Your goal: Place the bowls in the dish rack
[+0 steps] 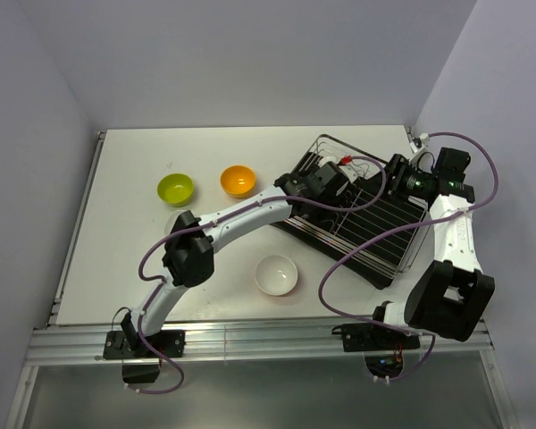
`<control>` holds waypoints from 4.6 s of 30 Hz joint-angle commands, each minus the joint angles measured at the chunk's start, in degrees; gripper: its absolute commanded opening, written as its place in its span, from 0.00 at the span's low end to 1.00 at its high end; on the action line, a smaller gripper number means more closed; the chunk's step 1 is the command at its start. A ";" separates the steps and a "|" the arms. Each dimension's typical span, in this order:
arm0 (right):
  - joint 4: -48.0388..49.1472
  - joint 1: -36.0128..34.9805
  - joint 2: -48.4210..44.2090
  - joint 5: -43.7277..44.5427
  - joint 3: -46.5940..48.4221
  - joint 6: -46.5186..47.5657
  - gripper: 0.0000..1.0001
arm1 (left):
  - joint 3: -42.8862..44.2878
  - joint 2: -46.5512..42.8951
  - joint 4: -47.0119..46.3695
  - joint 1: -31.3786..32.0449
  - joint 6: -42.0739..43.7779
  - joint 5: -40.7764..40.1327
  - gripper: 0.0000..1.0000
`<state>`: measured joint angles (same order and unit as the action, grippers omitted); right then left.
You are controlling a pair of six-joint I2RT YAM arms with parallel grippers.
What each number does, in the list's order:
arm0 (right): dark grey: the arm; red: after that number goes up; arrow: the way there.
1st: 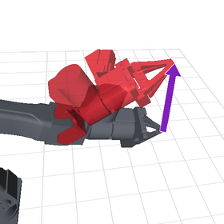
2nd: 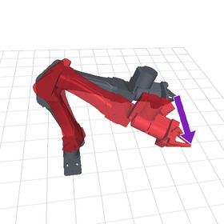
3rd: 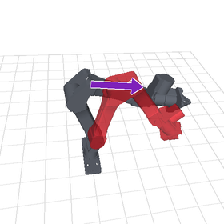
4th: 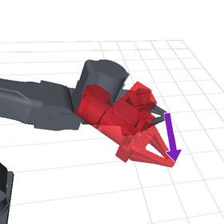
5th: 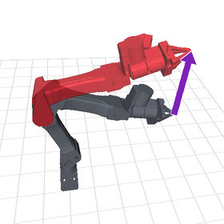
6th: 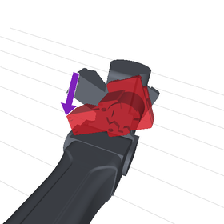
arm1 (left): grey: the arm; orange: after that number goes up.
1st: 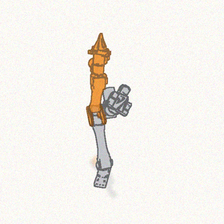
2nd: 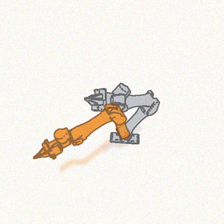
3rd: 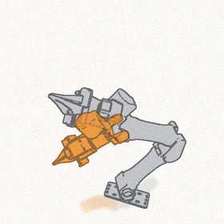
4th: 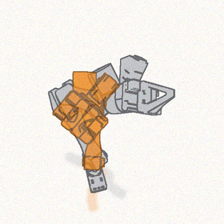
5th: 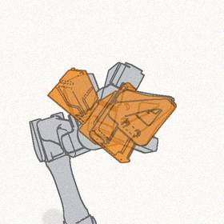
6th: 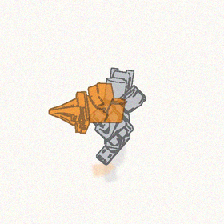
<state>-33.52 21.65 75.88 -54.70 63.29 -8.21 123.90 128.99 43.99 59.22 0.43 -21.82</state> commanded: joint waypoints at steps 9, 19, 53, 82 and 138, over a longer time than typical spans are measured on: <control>1.09 0.41 -1.08 -0.41 -0.27 0.65 0.61 | 3.02 -2.78 -1.10 2.48 0.10 3.98 0.79; 0.47 0.41 -1.08 -0.06 0.61 0.82 0.62 | 1.44 -4.97 -2.24 2.57 -2.45 10.57 0.80; -2.16 -14.60 -6.97 9.15 15.81 -0.41 1.00 | -21.32 -30.19 -11.64 -15.77 -7.98 23.29 0.99; 1.35 -35.18 -9.87 46.83 9.49 8.30 1.00 | -71.77 -50.86 -28.07 -16.35 -4.28 48.46 0.85; 0.81 -13.21 -13.21 -0.30 11.51 -10.06 0.93 | -35.23 -44.27 -20.69 -18.79 -21.42 49.25 0.00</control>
<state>-35.57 7.11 62.85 -46.04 71.40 -14.70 82.06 82.89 28.51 40.80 -14.98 28.53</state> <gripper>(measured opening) 0.925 0.059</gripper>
